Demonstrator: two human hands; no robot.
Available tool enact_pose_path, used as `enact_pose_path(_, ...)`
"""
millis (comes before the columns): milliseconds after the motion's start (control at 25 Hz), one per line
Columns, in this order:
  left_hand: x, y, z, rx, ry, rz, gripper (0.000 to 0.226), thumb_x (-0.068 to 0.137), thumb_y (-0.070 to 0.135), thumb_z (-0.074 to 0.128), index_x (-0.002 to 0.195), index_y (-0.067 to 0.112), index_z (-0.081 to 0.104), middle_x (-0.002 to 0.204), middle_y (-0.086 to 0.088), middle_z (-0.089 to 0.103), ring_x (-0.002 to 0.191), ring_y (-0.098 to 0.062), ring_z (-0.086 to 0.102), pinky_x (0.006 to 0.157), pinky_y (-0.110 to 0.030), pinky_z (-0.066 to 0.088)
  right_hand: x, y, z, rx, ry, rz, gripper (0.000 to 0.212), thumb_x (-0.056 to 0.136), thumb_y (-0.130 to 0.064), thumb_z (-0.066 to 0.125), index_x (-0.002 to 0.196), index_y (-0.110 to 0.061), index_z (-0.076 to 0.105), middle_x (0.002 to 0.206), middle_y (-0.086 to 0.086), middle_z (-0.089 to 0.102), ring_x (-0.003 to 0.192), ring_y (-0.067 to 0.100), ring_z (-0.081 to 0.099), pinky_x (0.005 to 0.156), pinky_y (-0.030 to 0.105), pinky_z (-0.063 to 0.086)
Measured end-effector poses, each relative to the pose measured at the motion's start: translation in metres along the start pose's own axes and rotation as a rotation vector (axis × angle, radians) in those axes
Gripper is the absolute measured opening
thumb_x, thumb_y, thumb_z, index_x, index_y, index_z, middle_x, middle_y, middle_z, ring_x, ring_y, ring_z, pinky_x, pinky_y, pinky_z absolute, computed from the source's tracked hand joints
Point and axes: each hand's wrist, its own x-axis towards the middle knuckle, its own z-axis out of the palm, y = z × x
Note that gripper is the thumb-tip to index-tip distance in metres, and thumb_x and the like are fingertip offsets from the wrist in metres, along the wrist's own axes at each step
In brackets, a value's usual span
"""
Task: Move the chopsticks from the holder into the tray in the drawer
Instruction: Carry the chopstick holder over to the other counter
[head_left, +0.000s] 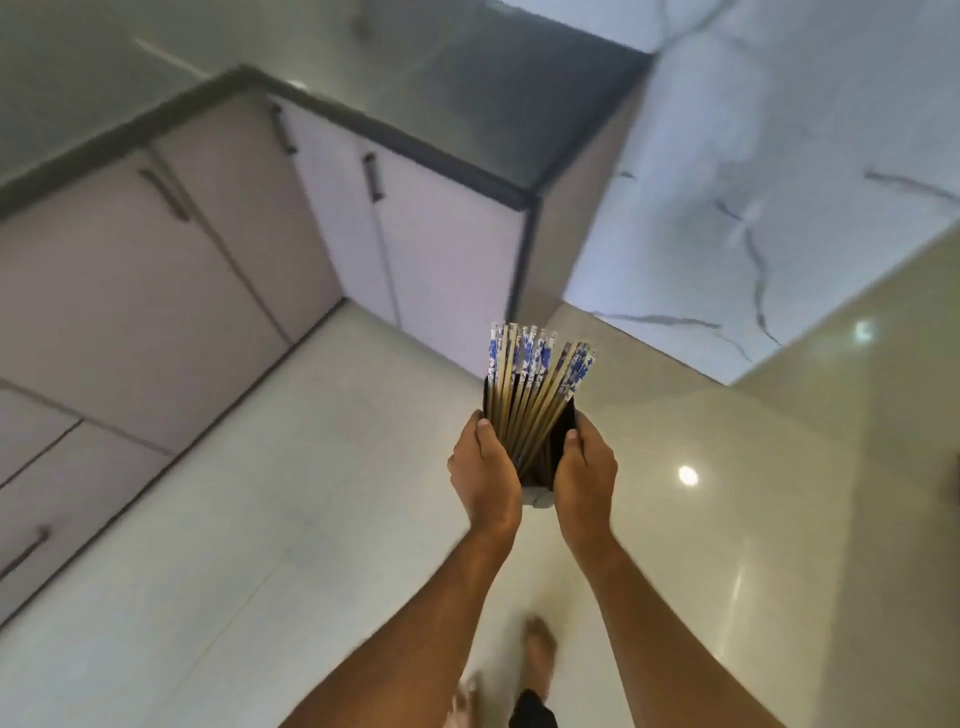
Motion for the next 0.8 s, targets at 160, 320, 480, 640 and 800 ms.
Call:
enact_pose_path(160,0.068,0.000,-0.110,-0.098,0.246,-0.044,0.037,0.100,0.032,0.030,0.074,0.019,0.052,0.067,0.002,0.055,0.067,-0.025,0.052,0.064,-0.048,0.048,-0.031,-0.050,0.121,-0.031,-0.223,-0.133,0.040,0.101,-0.005,0.036,0.127,-0.013,0.066,0.110,0.004,0.070,0.098,0.019,0.065,0.091,0.033,0.053)
enact_pose_path(320,0.116,0.005,-0.212,-0.190,0.448,-0.075,0.037,0.105,0.021,0.034,0.075,0.010,0.052,0.065,-0.001,0.053,0.058,-0.014,0.046,0.054,-0.033,0.040,-0.073,-0.092,0.225,-0.038,-0.449,-0.211,0.038,0.106,-0.011,0.034,0.129,-0.014,0.064,0.114,0.001,0.069,0.102,0.011,0.064,0.094,0.029,0.055)
enact_pose_path(480,0.162,0.014,-0.317,-0.232,0.635,-0.083,0.037,0.107,0.023,0.033,0.085,0.013,0.061,0.079,-0.002,0.063,0.072,-0.014,0.060,0.059,-0.027,0.050,-0.119,-0.136,0.330,-0.027,-0.620,-0.280,0.037,0.107,-0.013,0.034,0.129,-0.016,0.063,0.117,0.000,0.068,0.105,0.014,0.064,0.095,0.033,0.055)
enact_pose_path(640,0.208,0.015,-0.427,-0.272,0.796,-0.112,0.036,0.107,0.023,0.034,0.078,0.016,0.055,0.072,0.000,0.056,0.065,-0.016,0.051,0.055,-0.030,0.041,-0.174,-0.186,0.434,-0.037,-0.779,-0.332,0.036,0.107,-0.011,0.034,0.123,-0.012,0.066,0.112,0.004,0.069,0.100,0.013,0.065,0.079,0.020,0.053)
enact_pose_path(800,0.229,0.017,-0.527,-0.287,0.908,-0.129,0.039,0.106,0.019,0.033,0.070,0.019,0.049,0.065,0.001,0.051,0.060,-0.017,0.045,0.055,-0.033,0.038,-0.236,-0.225,0.516,-0.058,-0.932,-0.380,0.036,0.109,-0.019,0.033,0.121,-0.016,0.067,0.108,0.000,0.070,0.096,0.006,0.065,0.072,0.016,0.052)
